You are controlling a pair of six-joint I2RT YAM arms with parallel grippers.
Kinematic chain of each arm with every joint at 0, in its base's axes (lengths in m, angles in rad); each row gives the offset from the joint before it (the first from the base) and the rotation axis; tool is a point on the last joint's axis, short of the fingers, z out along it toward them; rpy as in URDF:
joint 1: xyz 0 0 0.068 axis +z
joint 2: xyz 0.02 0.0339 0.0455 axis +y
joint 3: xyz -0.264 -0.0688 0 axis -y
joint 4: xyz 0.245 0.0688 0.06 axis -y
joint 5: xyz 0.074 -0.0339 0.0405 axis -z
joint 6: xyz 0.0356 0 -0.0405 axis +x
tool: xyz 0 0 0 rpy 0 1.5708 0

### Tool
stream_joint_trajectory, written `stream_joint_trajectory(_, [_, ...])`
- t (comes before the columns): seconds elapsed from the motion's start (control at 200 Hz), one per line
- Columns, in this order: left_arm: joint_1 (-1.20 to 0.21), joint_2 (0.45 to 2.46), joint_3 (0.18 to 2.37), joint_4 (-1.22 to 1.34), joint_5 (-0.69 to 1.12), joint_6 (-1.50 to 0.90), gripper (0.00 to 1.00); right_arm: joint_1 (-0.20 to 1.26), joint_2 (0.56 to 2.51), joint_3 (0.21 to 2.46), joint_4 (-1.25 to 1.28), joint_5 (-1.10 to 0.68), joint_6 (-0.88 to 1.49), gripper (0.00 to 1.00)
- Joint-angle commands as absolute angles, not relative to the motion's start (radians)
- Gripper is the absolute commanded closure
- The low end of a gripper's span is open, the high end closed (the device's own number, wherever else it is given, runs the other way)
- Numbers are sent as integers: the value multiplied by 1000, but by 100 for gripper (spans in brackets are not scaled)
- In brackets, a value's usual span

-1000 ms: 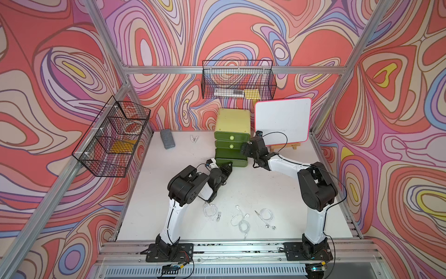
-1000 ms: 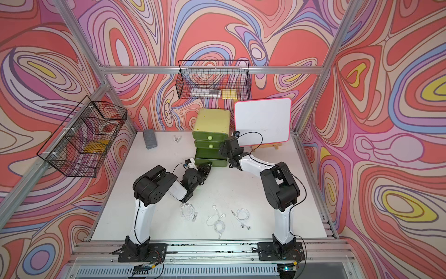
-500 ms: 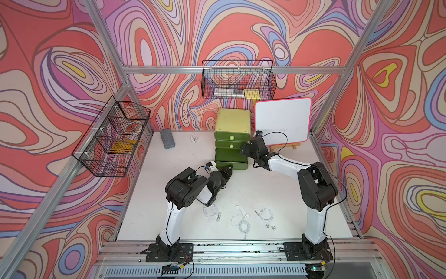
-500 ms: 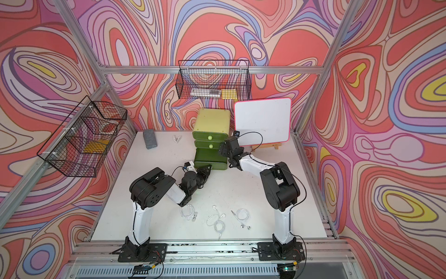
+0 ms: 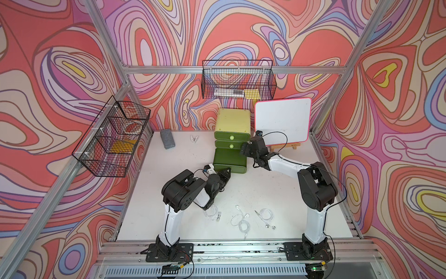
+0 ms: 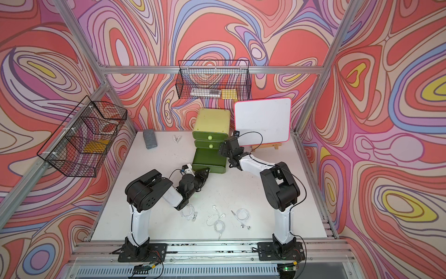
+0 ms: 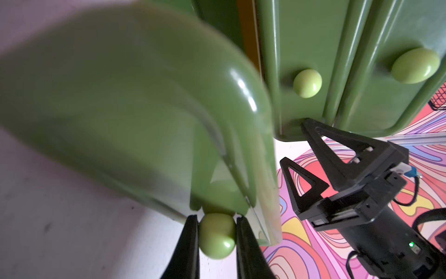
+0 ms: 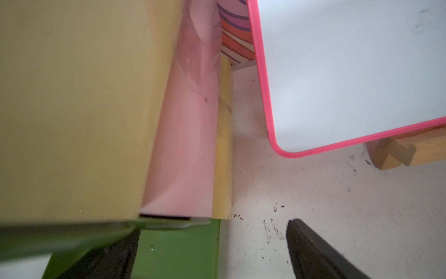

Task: Place the wired earphones into the drawer by color
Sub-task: Close the drawer in the storage box, then pick up the wired earphones from the center of the board.

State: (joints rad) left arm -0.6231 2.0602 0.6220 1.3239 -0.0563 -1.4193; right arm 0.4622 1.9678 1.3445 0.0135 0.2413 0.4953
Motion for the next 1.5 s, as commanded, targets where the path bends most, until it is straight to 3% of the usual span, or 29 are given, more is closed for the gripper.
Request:
stream_joint_trajectory(0.0, [-629,2025,608,1336,-68,-1419,92,451,1963,1356,34,247,483,3])
stream_joint_trajectory(0.195, [-629,2021,604,1336,-55,-1416,60,451,1944,1343,35,234,473,3])
stream_joint_trajectory(0.476, [-630,1970,537,1335,-61,-1411,40,451,1845,1275,12,194,411,3])
stream_joint_trajectory(0.751, [-626,1859,369,1333,-67,-1375,31,452,1656,1154,-162,69,357,6])
stream_joint_trajectory(1.247, [-624,1715,227,1320,-22,-1326,27,461,1353,961,-690,-184,484,17])
stream_joint_trajectory(1.492, [-624,1574,272,1084,9,-1242,25,522,1203,848,-771,-213,569,25])
